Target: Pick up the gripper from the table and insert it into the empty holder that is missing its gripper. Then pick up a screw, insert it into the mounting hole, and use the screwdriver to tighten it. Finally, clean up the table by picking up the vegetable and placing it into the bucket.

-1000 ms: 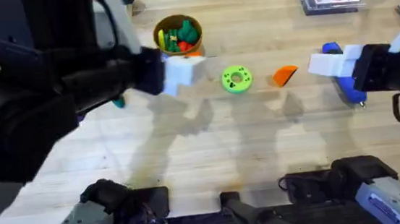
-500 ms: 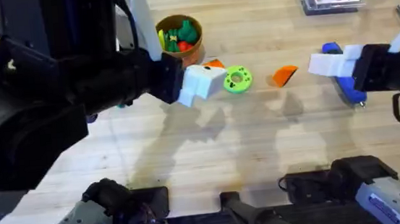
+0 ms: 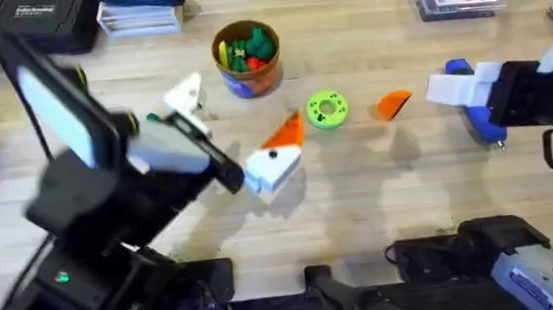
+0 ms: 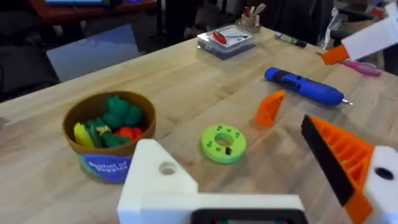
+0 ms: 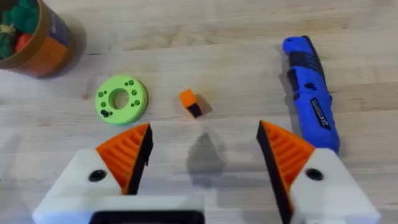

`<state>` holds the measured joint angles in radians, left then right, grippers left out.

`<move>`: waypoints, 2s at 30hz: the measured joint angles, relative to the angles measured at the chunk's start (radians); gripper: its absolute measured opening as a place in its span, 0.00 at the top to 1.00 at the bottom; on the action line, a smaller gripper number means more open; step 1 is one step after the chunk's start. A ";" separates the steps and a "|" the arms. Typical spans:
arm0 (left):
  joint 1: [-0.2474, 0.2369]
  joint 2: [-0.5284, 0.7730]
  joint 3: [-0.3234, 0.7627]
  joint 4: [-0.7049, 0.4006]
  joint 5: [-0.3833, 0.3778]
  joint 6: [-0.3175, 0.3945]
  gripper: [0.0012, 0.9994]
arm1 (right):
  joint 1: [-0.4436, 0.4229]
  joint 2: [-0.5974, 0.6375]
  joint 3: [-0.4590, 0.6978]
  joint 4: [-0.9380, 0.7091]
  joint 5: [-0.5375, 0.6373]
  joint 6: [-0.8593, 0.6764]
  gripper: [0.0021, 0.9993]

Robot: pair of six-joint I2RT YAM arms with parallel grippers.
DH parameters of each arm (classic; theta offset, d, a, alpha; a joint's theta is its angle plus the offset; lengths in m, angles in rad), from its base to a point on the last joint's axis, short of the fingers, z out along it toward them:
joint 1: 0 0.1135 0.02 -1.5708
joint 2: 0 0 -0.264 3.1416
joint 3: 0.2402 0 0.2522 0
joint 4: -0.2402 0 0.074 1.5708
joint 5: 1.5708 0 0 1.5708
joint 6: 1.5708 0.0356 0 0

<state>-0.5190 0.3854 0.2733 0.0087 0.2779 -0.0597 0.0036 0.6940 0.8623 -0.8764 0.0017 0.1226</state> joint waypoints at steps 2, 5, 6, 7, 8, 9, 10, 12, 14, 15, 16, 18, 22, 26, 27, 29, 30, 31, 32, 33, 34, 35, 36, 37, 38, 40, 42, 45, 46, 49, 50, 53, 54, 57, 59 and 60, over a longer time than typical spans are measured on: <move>0.000 -0.051 -0.069 0.029 0.008 0.000 0.01 | 0.000 0.000 0.000 0.000 0.000 0.000 0.01; 0.000 -0.120 -0.148 0.048 0.015 0.000 0.01 | 0.000 0.000 0.000 0.000 0.000 0.000 0.01; 0.001 -0.140 -0.167 0.048 0.017 0.000 0.01 | 0.000 0.000 0.000 0.000 0.000 0.000 0.01; 0.002 -0.163 -0.185 0.049 0.018 0.000 0.01 | 0.000 0.000 0.000 0.000 0.000 0.000 0.01; 0.006 -0.185 -0.201 0.049 0.018 0.000 0.01 | 0.000 0.000 0.000 0.000 0.000 0.000 0.01; 0.011 -0.208 -0.214 0.049 0.018 0.000 0.01 | 0.000 0.000 0.000 0.000 0.000 0.000 0.01; 0.016 -0.232 -0.226 0.051 0.018 0.000 0.01 | 0.000 0.000 0.000 0.000 0.000 0.000 0.01; 0.030 -0.296 -0.252 0.041 0.018 0.000 0.01 | 0.000 0.000 0.000 0.000 0.000 0.000 0.01; 0.043 -0.353 -0.260 -0.011 0.018 0.000 0.01 | 0.000 0.000 0.000 0.000 0.000 0.000 0.01; 0.051 -0.369 -0.263 -0.020 0.019 0.000 0.01 | 0.000 0.000 0.000 0.000 0.000 0.000 0.01; 0.059 -0.377 -0.263 -0.029 0.019 0.000 0.01 | 0.000 0.000 0.000 0.000 0.000 0.000 0.01; 0.077 -0.381 -0.263 -0.061 0.023 0.000 0.01 | 0.000 0.000 0.000 0.000 0.000 0.000 0.01; 0.097 -0.380 -0.263 -0.075 0.034 0.000 0.01 | 0.000 0.000 0.000 0.000 0.000 0.000 0.01; 0.097 -0.380 -0.263 -0.073 0.070 0.000 0.01 | 0.000 0.000 0.000 0.000 0.000 0.000 0.01; 0.095 -0.380 -0.263 -0.072 0.086 0.000 0.01 | 0.000 0.000 0.000 0.000 0.000 0.000 0.01; 0.088 -0.380 -0.263 -0.072 0.119 0.000 0.01 | 0.000 0.000 0.000 0.000 0.000 0.000 0.01; 0.084 -0.380 -0.263 -0.070 0.134 0.000 0.01 | 0.000 0.000 0.000 0.000 0.000 0.000 0.01; 0.081 -0.380 -0.263 -0.070 0.148 0.000 0.01 | 0.000 0.000 0.000 0.000 0.000 0.000 0.01; 0.078 -0.380 -0.263 -0.069 0.157 0.000 0.01 | 0.000 0.000 0.000 0.000 0.000 0.000 0.01; 0.077 -0.380 -0.263 -0.069 0.166 0.000 0.01 | 0.000 0.000 0.000 0.000 0.000 0.000 0.01; 0.077 -0.380 -0.263 -0.069 0.173 0.000 0.01 | 0.000 0.000 0.000 0.000 0.000 0.000 0.01; 0.077 -0.380 -0.263 -0.069 0.177 0.000 0.01 | 0.000 0.000 0.000 0.000 0.000 0.000 0.01; 0.077 -0.380 -0.263 -0.069 0.180 0.000 0.01 | 0.000 0.000 0.000 0.000 0.000 0.000 0.01; 0.077 -0.380 -0.263 -0.069 0.183 0.000 0.01 | 0.000 0.000 0.000 0.000 0.000 0.000 0.01; 0.077 -0.380 -0.263 -0.069 0.186 0.000 0.01 | 0.000 0.000 0.000 0.000 0.000 0.000 0.01; 0.077 -0.380 -0.263 -0.069 0.191 0.000 0.01 | 0.000 0.000 0.000 0.000 0.000 0.000 0.01; 0.077 -0.380 -0.263 -0.069 0.195 0.000 0.01 | 0.000 0.000 0.000 0.000 0.000 0.000 0.01; 0.077 -0.380 -0.263 -0.068 0.198 0.000 0.01 | 0.000 0.000 0.000 0.000 0.000 0.000 0.01; 0.077 -0.380 -0.263 -0.068 0.198 0.000 0.01 | 0.000 0.000 0.000 0.000 0.000 0.000 0.01; 0.077 -0.380 -0.263 -0.068 0.198 0.000 0.01 | 0.000 0.000 0.000 0.000 0.000 0.000 0.01; 0.077 -0.380 -0.263 -0.068 0.200 0.000 0.01 | 0.000 0.000 0.000 0.000 0.000 0.000 0.01; 0.077 -0.380 -0.263 -0.068 0.230 0.000 0.01 | 0.000 0.000 0.000 0.000 0.000 0.000 0.01; 0.077 -0.380 -0.263 -0.068 0.246 0.000 0.01 | 0.000 0.000 0.000 0.000 0.000 0.000 0.01; 0.077 -0.380 -0.263 -0.068 0.302 0.000 0.01 | 0.000 0.000 0.000 0.000 0.000 0.000 0.01; 0.077 -0.380 -0.263 -0.068 0.336 0.000 0.01 | 0.000 0.000 0.000 0.000 0.000 0.000 0.01; 0.077 -0.380 -0.263 -0.068 0.357 0.000 0.01 | 0.000 0.000 0.000 0.000 0.000 0.000 0.01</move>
<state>-0.4419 0.0053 0.0101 -0.0597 0.6345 -0.0597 0.0036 0.6940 0.8623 -0.8764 0.0017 0.1226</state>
